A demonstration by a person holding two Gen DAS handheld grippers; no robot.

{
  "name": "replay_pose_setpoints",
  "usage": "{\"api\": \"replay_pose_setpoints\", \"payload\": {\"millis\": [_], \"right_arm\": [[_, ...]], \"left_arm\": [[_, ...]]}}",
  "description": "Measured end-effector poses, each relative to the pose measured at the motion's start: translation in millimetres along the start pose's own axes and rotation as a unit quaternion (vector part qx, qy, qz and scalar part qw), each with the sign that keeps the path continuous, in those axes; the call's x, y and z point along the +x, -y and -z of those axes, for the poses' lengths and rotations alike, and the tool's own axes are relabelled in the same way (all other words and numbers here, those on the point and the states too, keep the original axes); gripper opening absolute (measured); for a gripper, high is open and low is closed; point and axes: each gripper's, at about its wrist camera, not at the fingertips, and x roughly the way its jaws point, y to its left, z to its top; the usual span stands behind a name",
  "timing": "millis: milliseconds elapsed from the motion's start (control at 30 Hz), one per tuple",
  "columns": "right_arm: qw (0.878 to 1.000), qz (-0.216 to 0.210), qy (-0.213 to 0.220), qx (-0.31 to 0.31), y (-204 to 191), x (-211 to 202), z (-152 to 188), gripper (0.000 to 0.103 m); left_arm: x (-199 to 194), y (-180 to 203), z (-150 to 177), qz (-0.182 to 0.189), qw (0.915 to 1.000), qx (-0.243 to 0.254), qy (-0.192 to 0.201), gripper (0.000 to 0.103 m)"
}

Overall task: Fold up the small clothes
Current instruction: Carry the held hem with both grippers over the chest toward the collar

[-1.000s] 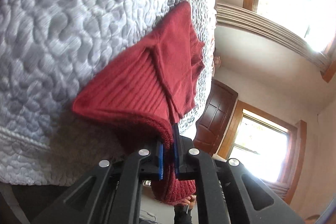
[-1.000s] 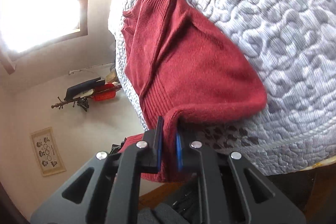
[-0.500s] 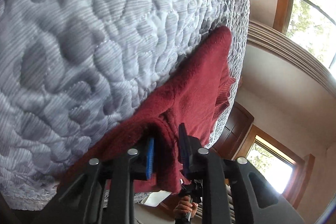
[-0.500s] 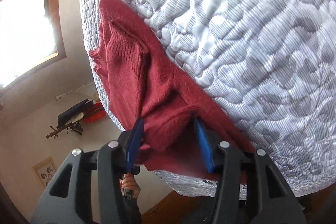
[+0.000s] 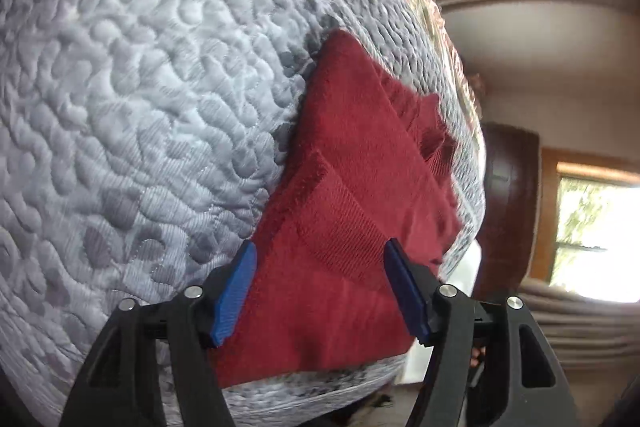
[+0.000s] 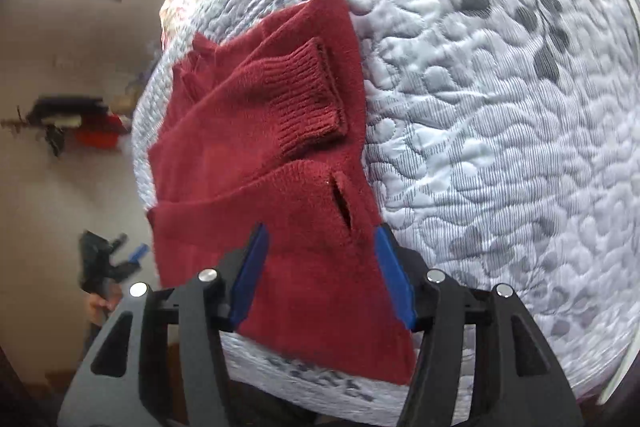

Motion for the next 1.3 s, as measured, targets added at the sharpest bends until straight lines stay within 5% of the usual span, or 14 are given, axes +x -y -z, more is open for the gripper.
{"api": "replay_pose_setpoints", "payload": {"millis": [100, 233, 500, 567, 600, 733, 933, 1067, 1100, 1300], "right_arm": [[0.997, 0.052, 0.011, -0.059, -16, 12, 8, 0.056], [0.994, 0.073, 0.012, -0.086, -19, 24, 14, 0.056], [0.992, 0.092, 0.017, -0.087, -26, 34, 1, 0.064], [0.991, 0.096, 0.015, -0.096, -30, 37, 1, 0.064], [0.990, 0.099, 0.016, -0.103, -32, 38, 2, 0.064], [0.986, 0.112, 0.015, -0.126, -40, 45, 4, 0.043], [0.984, 0.120, 0.027, -0.132, -42, 46, 3, 0.040], [0.981, 0.129, 0.025, -0.140, -44, 47, 4, 0.008], [0.981, 0.129, 0.026, -0.140, -44, 47, 4, 0.007], [0.981, 0.127, 0.045, -0.140, -50, 34, 11, 0.006]], "left_arm": [[10, 25, 5, -0.074, 0.9938, 0.083, -0.003, 0.067], [28, 42, 7, -0.121, 0.9817, 0.146, -0.013, 0.067], [60, 42, 2, -0.160, 0.9710, 0.175, -0.032, 0.072], [60, 44, 1, -0.169, 0.9686, 0.182, -0.019, 0.068], [60, 46, 1, -0.174, 0.9668, 0.187, -0.016, 0.058], [67, 52, 9, -0.206, 0.9534, 0.220, -0.017, 0.028], [66, 49, 11, -0.215, 0.9511, 0.221, 0.000, 0.031], [67, 50, 11, -0.218, 0.9489, 0.228, 0.003, 0.026], [67, 50, 12, -0.229, 0.9457, 0.230, 0.005, 0.017], [51, 56, 20, -0.227, 0.9480, 0.220, 0.040, 0.011]]}}
